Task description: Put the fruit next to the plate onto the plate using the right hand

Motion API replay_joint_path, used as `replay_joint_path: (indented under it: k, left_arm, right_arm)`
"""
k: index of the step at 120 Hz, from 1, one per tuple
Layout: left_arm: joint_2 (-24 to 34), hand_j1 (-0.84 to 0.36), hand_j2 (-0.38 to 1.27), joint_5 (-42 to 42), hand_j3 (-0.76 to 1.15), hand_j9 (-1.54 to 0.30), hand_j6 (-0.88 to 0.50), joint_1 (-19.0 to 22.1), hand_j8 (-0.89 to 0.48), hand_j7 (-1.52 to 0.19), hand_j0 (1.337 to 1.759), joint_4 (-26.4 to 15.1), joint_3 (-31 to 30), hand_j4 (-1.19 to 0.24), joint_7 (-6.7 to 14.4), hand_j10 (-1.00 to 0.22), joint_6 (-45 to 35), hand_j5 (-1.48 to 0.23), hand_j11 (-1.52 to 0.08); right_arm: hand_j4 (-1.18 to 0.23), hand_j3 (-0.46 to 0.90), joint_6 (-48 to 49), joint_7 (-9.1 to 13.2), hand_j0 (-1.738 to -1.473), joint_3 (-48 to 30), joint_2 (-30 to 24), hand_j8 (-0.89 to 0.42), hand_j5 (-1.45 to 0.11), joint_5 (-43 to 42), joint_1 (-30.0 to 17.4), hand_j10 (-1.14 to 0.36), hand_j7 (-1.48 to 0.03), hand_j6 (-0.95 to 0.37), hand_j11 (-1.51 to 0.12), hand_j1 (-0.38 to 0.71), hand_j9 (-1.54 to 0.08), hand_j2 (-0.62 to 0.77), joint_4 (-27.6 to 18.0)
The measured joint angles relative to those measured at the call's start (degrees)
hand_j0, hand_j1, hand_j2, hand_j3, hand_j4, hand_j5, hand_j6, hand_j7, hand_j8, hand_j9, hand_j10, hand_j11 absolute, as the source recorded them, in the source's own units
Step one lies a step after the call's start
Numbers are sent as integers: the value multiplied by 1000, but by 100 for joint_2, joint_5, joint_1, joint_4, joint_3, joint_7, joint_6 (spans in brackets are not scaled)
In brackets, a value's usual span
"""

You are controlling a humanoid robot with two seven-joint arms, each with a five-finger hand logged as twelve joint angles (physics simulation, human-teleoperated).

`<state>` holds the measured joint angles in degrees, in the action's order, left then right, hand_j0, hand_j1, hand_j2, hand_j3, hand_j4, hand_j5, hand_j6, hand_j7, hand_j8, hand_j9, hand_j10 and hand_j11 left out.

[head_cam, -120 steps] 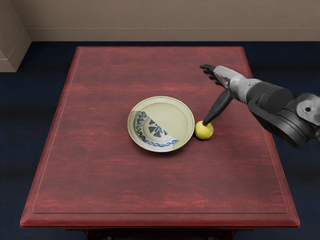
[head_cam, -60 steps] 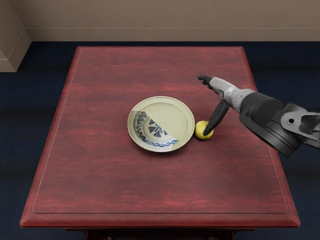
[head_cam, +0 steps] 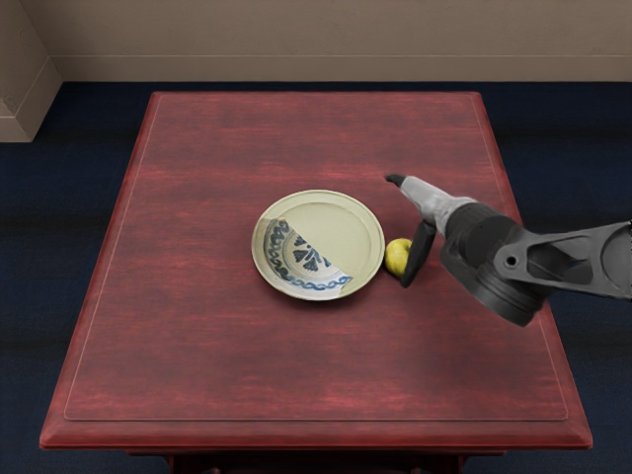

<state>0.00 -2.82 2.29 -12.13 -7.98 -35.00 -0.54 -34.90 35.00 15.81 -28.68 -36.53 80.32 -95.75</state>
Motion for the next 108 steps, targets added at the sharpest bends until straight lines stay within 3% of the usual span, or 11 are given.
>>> replay_joint_path:
  k: [43,83,108]
  left_arm:
    - [0,336,2,0,0,-14,-11,0,-11,-14,1658,0,-1,-11,0,-10,-1,-14,-14]
    - [0,336,2,0,0,-14,-11,0,-11,-14,1658,0,7,-11,0,-11,0,-14,-14]
    - [0,336,2,0,0,-14,-11,4,-11,-14,1658,1,0,-11,0,-11,0,-14,-14]
  right_arm:
    - [-38,0,-10,0,-1658,1310,916,-39,-49,1014,970,-38,-49,-39,-49,-305,-49,-7,467]
    - [-43,0,-10,0,-1658,1527,1420,-44,-55,1198,1065,-43,-55,-44,-55,-299,-55,-8,967]
    - [-148,0,-10,0,-1658,1598,1461,-149,-192,1261,1032,-148,-192,-149,-192,-172,-192,-29,1007]
